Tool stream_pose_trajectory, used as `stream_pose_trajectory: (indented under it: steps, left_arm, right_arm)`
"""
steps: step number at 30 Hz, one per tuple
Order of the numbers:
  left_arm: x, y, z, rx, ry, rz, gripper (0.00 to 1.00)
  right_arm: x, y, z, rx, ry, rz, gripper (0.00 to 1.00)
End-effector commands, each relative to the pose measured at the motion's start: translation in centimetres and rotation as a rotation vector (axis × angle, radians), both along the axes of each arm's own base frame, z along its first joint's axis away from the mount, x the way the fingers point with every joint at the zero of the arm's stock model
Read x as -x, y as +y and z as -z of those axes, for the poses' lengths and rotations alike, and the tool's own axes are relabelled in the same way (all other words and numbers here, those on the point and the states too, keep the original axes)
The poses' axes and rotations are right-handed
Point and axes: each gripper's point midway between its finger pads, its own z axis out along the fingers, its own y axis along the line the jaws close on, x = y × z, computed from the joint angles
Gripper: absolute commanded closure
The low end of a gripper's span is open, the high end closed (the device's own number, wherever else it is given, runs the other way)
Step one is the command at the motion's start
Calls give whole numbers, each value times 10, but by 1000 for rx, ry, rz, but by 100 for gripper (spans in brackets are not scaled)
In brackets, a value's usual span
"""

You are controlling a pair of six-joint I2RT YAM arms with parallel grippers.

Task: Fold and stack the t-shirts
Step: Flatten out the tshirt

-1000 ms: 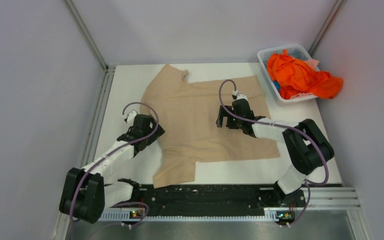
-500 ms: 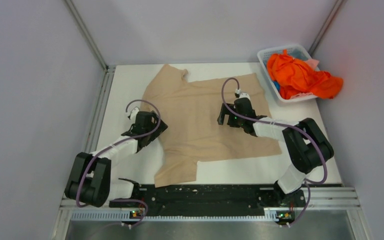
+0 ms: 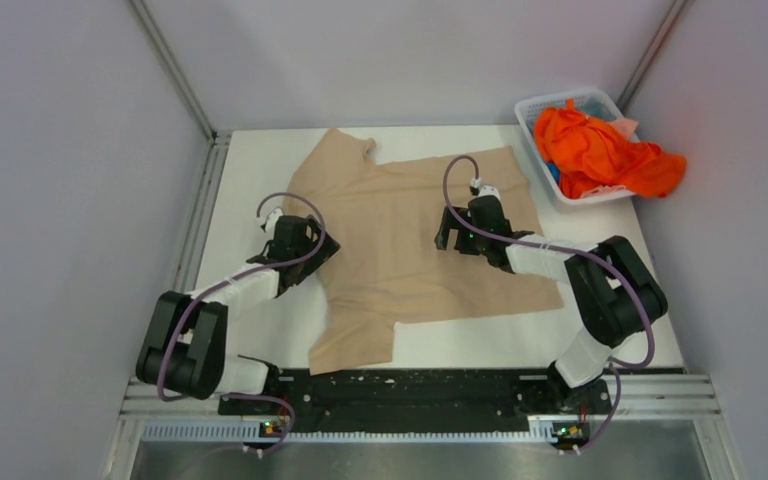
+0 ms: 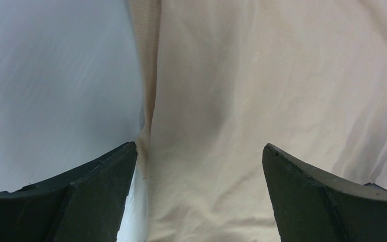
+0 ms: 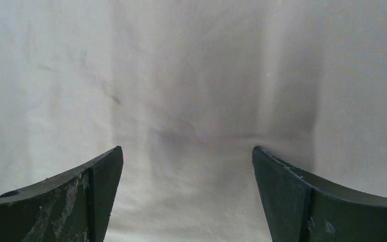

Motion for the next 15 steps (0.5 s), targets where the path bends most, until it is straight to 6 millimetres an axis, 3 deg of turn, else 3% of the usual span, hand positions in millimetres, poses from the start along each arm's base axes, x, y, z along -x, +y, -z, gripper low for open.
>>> stream_pose_trajectory:
  steps: [1,8,15]
  left_arm:
    - [-20,-3,-9,-2,-37,14,1]
    - [-17,0,10,-19,21,-4,1]
    - [17,42,43,-168,243,-127,1]
  right_arm:
    - [20,-28,34,109,123,46,1]
    - [19,-31,33,120,120,52,1]
    - [17,-45,29,119,115,91,1]
